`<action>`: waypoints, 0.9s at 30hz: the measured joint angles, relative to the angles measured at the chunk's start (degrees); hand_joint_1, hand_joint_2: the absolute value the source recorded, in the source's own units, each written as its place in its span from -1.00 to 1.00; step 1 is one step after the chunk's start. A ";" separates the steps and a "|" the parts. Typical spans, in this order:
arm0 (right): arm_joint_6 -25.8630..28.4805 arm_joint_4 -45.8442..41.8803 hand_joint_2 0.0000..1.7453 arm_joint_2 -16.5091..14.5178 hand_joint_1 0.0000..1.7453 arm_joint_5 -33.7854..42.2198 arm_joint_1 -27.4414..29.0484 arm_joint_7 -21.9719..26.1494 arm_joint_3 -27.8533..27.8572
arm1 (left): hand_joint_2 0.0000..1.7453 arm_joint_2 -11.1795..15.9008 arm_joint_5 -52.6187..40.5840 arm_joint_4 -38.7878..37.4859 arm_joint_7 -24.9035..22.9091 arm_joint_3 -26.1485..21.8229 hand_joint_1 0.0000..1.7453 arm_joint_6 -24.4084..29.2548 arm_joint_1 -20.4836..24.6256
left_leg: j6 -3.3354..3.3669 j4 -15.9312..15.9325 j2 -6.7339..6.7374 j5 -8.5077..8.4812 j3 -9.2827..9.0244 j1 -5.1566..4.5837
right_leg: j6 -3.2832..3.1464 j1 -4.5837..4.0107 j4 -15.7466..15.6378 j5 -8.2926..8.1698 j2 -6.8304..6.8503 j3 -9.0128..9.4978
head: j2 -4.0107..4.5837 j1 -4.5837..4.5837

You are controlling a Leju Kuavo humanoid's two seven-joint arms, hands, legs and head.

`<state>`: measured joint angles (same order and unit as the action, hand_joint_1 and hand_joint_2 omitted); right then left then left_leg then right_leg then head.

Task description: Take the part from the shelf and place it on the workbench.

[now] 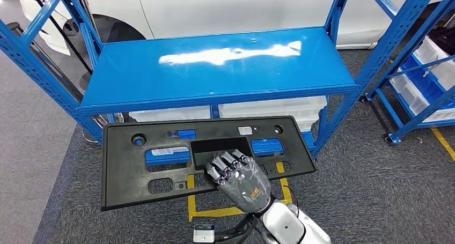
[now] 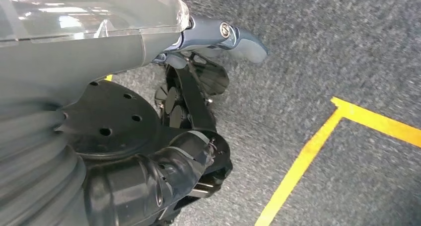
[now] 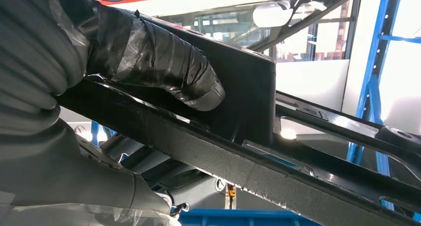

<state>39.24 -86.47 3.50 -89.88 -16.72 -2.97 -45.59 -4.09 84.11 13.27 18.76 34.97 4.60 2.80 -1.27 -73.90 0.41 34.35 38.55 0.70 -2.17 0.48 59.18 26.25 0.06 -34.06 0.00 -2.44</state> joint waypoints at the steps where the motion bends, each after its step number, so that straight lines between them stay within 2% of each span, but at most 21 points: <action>1: 0.01 0.00 1.00 -0.01 1.00 0.00 0.01 0.00 0.00 | 1.00 0.00 0.00 0.00 -0.01 -0.01 -1.00 0.00 -0.01 | 0.16 3.16 0.01 -1.56 -2.19 -0.01 | 0.09 -0.02 0.08 -0.19 -0.02 -0.25 | 0.00 0.01; 3: 0.02 -0.01 1.00 -0.07 1.00 0.00 0.00 0.00 0.00 | 1.00 0.03 0.00 0.00 -0.02 -0.02 -1.00 0.00 0.05 | 0.69 11.65 0.03 -4.43 -7.29 -0.15 | 0.41 -0.14 0.27 -0.50 -0.03 -0.54 | 0.00 0.00; 4: 0.02 -0.02 1.00 -0.10 1.00 0.00 -0.02 0.00 0.00 | 1.00 0.04 0.00 0.00 -0.03 -0.02 -1.00 -0.01 0.09 | 0.94 14.56 0.04 -5.17 -8.87 -0.27 | 0.69 -0.21 0.37 -0.69 -0.01 -0.72 | 0.00 0.00; 5: 0.03 -0.02 1.00 -0.14 1.00 0.00 -0.01 0.00 0.00 | 1.00 0.06 0.00 0.00 -0.04 -0.03 -1.00 0.00 0.12 | 1.16 15.96 0.03 -5.36 -9.49 -0.41 | 1.03 -0.26 0.42 -0.92 0.02 -0.90 | 0.00 -0.01; 7: 0.03 -0.02 1.00 -0.15 1.00 0.00 0.01 0.01 0.00 | 1.00 0.07 0.00 0.00 -0.06 -0.05 -1.00 0.01 0.08 | 1.61 16.24 0.00 -5.74 -9.21 -0.47 | 1.76 -0.32 0.35 -1.47 0.04 -1.18 | 0.00 -0.01; 8: 0.03 -0.02 1.00 -0.15 1.00 0.00 0.02 0.01 0.01 | 1.00 0.07 0.01 0.00 -0.06 -0.06 -1.00 0.02 0.06 | 1.94 16.44 0.08 -6.14 -9.05 -0.34 | 2.06 -0.32 0.45 -1.37 0.01 -1.31 | 0.00 -0.02; 9: 0.03 -0.03 1.00 -0.15 1.00 0.00 0.00 0.01 0.02 | 1.00 0.07 0.03 0.00 -0.06 -0.06 -1.00 0.03 0.06 | 2.37 16.66 0.18 -6.59 -8.81 -0.18 | 2.32 -0.31 1.20 -0.55 -0.03 -1.69 | 0.00 -0.04; 10: 0.03 -0.03 1.00 -0.15 1.00 0.00 0.00 0.00 0.03 | 1.00 0.08 0.05 0.00 -0.07 -0.06 -1.00 0.03 0.10 | 2.78 16.88 0.29 -7.06 -8.47 -0.02 | 2.57 -0.28 3.08 1.07 -0.06 -2.48 | 0.00 -0.07; 12: 0.04 -0.02 1.00 -0.14 1.00 0.00 0.06 0.00 0.04 | 1.00 0.09 0.09 0.00 -0.06 -0.06 -1.00 0.04 0.18 | 3.25 16.81 0.42 -7.73 -7.52 -0.01 | 2.98 -0.05 10.11 5.83 -0.06 -5.09 | 0.00 -0.10; 13: 0.04 -0.01 1.00 -0.14 1.00 0.00 0.13 0.00 0.04 | 1.00 0.09 0.09 0.00 -0.07 -0.06 -1.00 0.04 0.17 | 3.27 16.68 0.43 -7.99 -7.00 -0.04 | 3.17 0.04 13.70 7.63 -0.06 -6.21 | 0.00 -0.10; 14: 0.04 0.00 1.00 -0.13 1.00 0.00 0.20 0.00 0.04 | 1.00 0.09 0.09 0.00 -0.07 -0.06 -1.00 0.04 0.14 | 3.23 16.51 0.43 -8.23 -6.51 -0.06 | 3.30 0.11 15.85 8.47 -0.06 -6.61 | 0.00 -0.10; 15: 0.04 0.00 1.00 -0.13 1.00 0.00 0.24 0.00 0.04 | 1.00 0.09 0.09 0.00 -0.07 -0.06 -1.00 0.04 0.12 | 3.17 16.31 0.42 -8.41 -6.09 -0.07 | 3.35 0.18 15.75 8.16 -0.05 -5.89 | 0.00 -0.10; 16: 0.04 0.00 1.00 -0.13 1.00 0.00 0.25 0.00 0.04 | 1.00 0.09 0.09 0.00 -0.07 -0.06 -1.00 0.04 0.11 | 3.08 16.07 0.39 -8.55 -5.73 -0.06 | 3.32 0.25 13.31 6.88 -0.05 -4.00 | 0.00 -0.09; 18: 0.05 -0.01 1.00 -0.13 1.00 0.07 0.22 0.00 0.06 | 1.00 0.08 0.09 0.00 -0.07 -0.06 -1.00 0.04 0.14 | 2.81 15.56 0.31 -8.74 -5.19 -0.13 | 3.02 0.24 5.24 4.15 -0.13 1.05 | 0.00 -0.10; 19: 0.06 -0.02 1.00 -0.13 1.00 0.19 0.20 0.00 0.08 | 1.00 0.07 0.09 0.00 -0.08 -0.06 -1.00 0.03 0.16 | 2.57 15.34 0.27 -8.87 -4.94 -0.21 | 2.80 0.14 2.20 3.39 -0.21 2.68 | 0.00 -0.09; 20: 0.06 -0.03 1.00 -0.13 1.00 0.47 0.23 0.03 0.13 | 1.00 0.07 0.09 0.00 -0.09 -0.06 -1.00 0.03 0.16 | 2.28 15.20 0.25 -9.05 -4.71 -0.28 | 2.55 0.01 0.61 3.18 -0.29 3.35 | 0.00 -0.09; 22: 0.07 -0.16 1.00 -0.14 1.00 1.73 0.38 0.47 0.26 | 1.00 0.07 0.09 0.00 -0.10 -0.06 -1.00 -0.01 0.14 | 1.56 15.18 0.23 -9.52 -4.39 -0.35 | 2.00 -0.18 0.30 2.91 -0.37 3.00 | 0.00 -0.07; 24: 0.08 -0.68 1.00 -0.20 1.00 3.61 0.53 1.39 0.46 | 1.00 0.08 0.09 0.00 -0.09 -0.06 -1.00 -0.05 0.11 | 0.88 14.55 0.17 -8.83 -3.92 -0.20 | 1.08 0.02 0.05 2.23 -0.23 2.66 | 0.00 -0.06; 25: 0.08 -1.09 1.00 -0.26 1.00 4.43 0.58 1.92 0.59 | 1.00 0.08 0.09 0.00 -0.08 -0.06 -1.00 -0.06 0.11 | 0.60 13.03 0.12 -7.43 -3.27 -0.12 | 0.58 0.14 -0.11 1.84 -0.15 2.41 | 0.00 -0.05; 27: 0.08 -1.95 1.00 -0.43 1.00 5.31 0.76 3.11 1.04 | 1.00 0.09 0.09 0.00 0.01 -0.06 -1.00 -0.07 0.10 | 0.16 6.78 0.05 -2.99 -0.94 -0.01 | -0.03 0.15 -0.18 1.16 -0.04 1.65 | 0.00 -0.02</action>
<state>39.31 -88.42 3.07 -84.57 -15.96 0.14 -44.55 -4.00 84.19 13.27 18.76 34.91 4.52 2.90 -1.11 -67.11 0.46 31.36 37.61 0.69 -2.20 0.63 59.00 27.41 0.03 -32.41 0.00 -2.46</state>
